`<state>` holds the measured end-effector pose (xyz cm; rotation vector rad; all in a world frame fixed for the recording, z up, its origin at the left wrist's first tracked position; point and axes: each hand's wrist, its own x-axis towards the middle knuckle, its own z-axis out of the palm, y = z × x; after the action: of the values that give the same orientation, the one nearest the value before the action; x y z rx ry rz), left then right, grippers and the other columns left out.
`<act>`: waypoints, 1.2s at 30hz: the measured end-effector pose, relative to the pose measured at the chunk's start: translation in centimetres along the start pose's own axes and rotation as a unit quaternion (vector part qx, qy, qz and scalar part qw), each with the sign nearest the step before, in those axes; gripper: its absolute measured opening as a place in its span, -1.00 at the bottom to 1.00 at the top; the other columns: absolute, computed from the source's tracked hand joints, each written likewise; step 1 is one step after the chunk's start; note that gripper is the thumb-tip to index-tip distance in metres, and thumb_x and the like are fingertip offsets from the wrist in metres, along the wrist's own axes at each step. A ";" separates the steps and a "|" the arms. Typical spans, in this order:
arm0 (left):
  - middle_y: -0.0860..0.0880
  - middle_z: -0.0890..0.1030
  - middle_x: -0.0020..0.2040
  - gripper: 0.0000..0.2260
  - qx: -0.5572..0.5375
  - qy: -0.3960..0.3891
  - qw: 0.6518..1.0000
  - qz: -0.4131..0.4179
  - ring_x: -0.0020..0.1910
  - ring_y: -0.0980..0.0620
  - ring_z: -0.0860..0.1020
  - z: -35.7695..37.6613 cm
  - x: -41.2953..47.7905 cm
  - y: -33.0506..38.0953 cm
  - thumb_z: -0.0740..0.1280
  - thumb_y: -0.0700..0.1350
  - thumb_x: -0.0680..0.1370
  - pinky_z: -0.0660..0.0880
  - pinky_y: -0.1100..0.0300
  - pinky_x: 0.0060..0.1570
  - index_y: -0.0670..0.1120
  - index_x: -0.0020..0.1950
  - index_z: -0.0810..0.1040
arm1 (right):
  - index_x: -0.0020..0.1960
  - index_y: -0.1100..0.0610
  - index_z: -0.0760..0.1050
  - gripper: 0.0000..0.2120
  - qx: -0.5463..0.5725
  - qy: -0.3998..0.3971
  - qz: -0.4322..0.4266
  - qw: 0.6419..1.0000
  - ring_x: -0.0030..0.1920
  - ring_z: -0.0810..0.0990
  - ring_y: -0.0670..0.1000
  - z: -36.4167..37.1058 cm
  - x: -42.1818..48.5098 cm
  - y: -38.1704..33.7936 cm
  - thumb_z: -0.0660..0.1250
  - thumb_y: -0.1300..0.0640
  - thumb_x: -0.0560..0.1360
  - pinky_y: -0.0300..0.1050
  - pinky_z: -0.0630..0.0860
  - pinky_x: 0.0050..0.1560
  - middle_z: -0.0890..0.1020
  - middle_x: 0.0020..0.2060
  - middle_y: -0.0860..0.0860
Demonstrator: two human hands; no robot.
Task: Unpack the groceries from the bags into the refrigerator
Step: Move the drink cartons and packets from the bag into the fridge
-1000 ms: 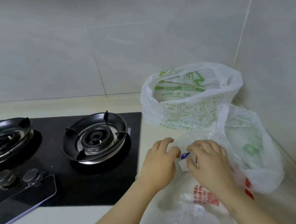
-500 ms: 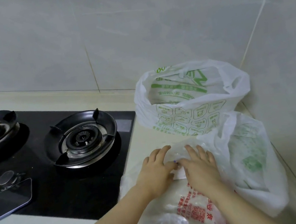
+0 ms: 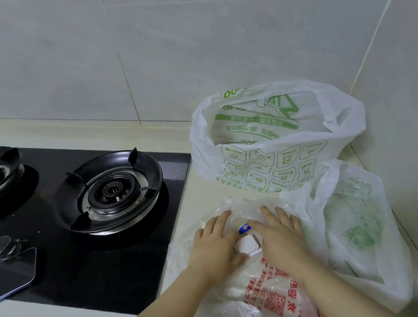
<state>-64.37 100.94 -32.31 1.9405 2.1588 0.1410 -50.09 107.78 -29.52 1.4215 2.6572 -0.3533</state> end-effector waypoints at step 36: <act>-0.08 -0.14 0.56 -0.57 0.051 -0.011 0.999 0.015 0.53 0.01 -0.14 -2.1 -3.6 -0.6 0.12 0.16 0.58 0.00 0.02 0.40 -0.06 0.33 0.41 | 0.28 -0.02 0.36 -0.60 -0.005 0.019 0.033 0.999 0.52 -0.17 0.10 0.4 -2.6 -2.1 0.28 -0.10 0.48 0.12 -0.20 0.46 -0.08 0.53 -0.02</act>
<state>-65.11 97.46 -30.07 2.0190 2.1629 0.0149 -50.40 104.46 -29.11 1.5253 2.6301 -0.3102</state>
